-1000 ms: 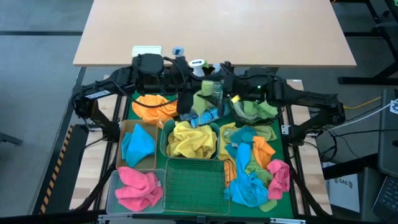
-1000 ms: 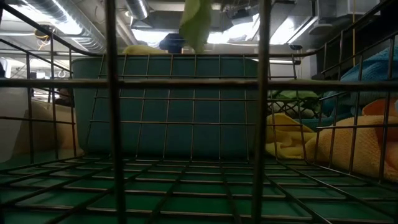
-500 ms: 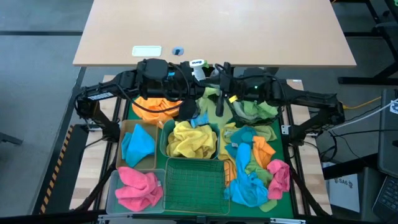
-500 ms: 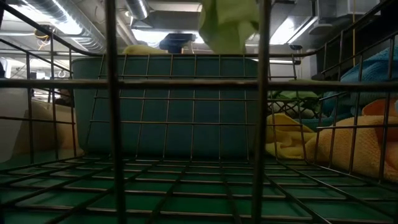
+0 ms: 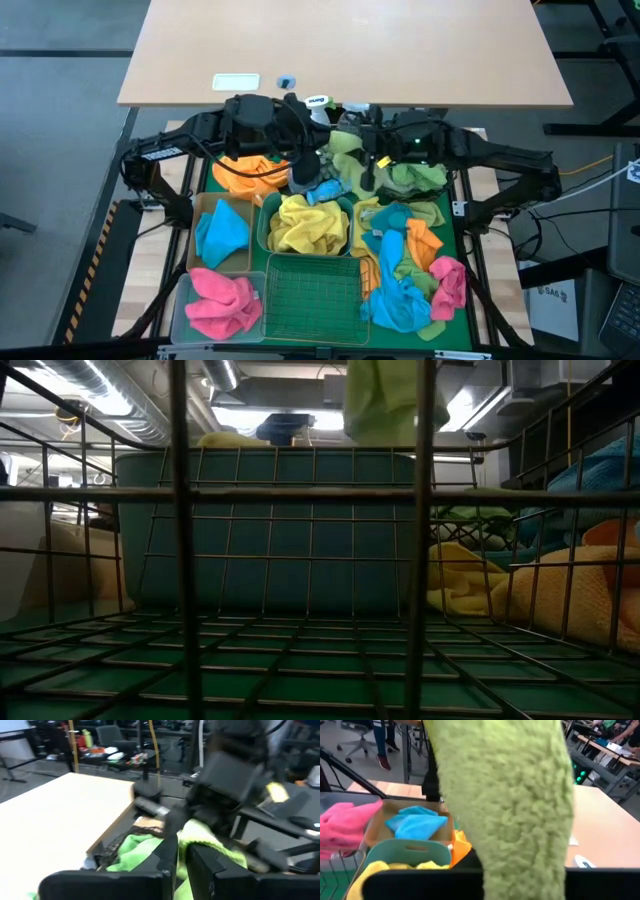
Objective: Sort microfiber towel by color & place in baskets
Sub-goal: Put the green microfiber towel into the black wire basket
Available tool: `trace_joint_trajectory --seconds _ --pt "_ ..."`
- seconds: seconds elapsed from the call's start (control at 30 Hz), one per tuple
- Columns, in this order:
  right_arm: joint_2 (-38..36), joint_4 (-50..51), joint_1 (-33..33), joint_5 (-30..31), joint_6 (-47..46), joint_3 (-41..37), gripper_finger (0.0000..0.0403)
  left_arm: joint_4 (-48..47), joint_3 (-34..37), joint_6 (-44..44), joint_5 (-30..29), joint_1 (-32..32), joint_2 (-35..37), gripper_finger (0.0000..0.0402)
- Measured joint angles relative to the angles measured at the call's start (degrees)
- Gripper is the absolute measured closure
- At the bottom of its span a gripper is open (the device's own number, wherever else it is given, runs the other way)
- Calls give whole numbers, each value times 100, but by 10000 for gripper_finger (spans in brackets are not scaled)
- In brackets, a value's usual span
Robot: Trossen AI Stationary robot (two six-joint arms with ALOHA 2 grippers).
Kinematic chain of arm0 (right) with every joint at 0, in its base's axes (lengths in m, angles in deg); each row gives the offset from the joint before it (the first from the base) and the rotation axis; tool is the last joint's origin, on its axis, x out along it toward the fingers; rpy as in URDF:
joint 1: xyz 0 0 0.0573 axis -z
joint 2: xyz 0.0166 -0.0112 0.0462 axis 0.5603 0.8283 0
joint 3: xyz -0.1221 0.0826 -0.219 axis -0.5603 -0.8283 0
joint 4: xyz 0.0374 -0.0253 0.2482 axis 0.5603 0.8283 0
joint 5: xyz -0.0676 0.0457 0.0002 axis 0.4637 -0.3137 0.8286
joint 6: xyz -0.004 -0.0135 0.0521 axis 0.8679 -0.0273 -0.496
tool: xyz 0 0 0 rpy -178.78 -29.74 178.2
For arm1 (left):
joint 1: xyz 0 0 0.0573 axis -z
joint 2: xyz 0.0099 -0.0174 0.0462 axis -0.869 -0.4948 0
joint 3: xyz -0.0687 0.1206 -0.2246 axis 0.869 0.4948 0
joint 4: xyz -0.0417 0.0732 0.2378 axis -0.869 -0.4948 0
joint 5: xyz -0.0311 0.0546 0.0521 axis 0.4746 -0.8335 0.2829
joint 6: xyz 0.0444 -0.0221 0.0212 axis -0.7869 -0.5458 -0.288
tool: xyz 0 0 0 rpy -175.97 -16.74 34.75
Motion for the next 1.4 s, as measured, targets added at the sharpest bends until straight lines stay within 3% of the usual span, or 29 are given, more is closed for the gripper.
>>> trace_joint_trajectory --seconds 0.17,0.4,0.53,0.8,0.97,1.4 --pt "-331 462 2 238 2 0 394 -61 0 -1 -241 -128 0 348" --pt "-856 1258 208 1223 20 0 398 -257 0 -1 -276 -302 0 320" --pt "-1067 1584 684 1523 24 0 395 -648 0 2 -277 -367 0 315" --pt "-1098 1836 2056 1414 39 -141 397 -1302 0 3 -274 -375 2 315" --pt "-1061 1867 2643 856 -328 -991 400 -1579 0 2 -275 -375 2 317" --pt "-1061 461 2935 727 -1068 -4330 396 -1951 0 2 -275 -375 2 315"
